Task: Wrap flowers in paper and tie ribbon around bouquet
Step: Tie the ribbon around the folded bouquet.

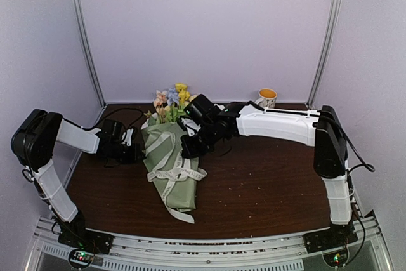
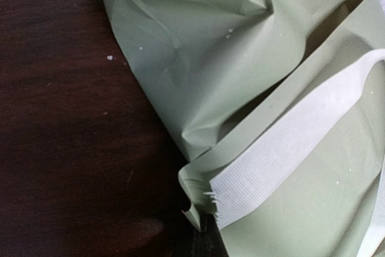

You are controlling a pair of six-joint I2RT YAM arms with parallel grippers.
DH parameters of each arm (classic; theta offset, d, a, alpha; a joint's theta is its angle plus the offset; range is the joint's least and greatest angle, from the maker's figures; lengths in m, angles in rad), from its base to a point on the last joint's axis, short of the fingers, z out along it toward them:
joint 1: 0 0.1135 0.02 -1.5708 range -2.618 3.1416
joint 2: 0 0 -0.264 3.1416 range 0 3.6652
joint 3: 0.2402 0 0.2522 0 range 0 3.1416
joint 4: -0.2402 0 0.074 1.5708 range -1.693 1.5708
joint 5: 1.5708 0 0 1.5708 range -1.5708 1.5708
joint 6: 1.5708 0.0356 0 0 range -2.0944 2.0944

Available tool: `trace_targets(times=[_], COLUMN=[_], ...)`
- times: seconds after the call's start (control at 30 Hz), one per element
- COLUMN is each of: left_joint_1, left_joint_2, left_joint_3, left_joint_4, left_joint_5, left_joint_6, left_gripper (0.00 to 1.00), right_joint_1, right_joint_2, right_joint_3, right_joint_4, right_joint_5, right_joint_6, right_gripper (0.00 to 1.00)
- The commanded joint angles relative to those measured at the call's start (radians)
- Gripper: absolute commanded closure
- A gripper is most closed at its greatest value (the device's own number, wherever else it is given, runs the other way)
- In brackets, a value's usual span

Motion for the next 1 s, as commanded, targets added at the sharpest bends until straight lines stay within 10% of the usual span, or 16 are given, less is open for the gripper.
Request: trace_targets(times=[0.0,0.33,0.67,0.97], left_joint_1=[-0.001,-0.001,-0.016,-0.229], left_joint_2=[0.065,0.038,-0.224,-0.283], left_joint_3=[-0.030,-0.048,-0.058,0.084], left_joint_4=[-0.160,-0.155,-0.207,-0.291], left_joint_5=[-0.062,-0.090,-0.168,-0.180], left_joint_6=[0.012,-0.004,-0.032,0.181], left_gripper=[1.00,1.00,0.55,0.58], right_joint_1=[-0.006,-0.008,-0.012,-0.013], right_joint_2=[-0.069,0.140,0.258,0.273], right_joint_3=[0.018,0.140,0.241,0.244], right_joint_4=[-0.012,0.003,0.001,0.006], right_joint_5=[0.175,0.230,0.224,0.215], right_joint_6=[-0.041,-0.035,-0.005,0.002], right_gripper=[1.00,1.00,1.00,1.00])
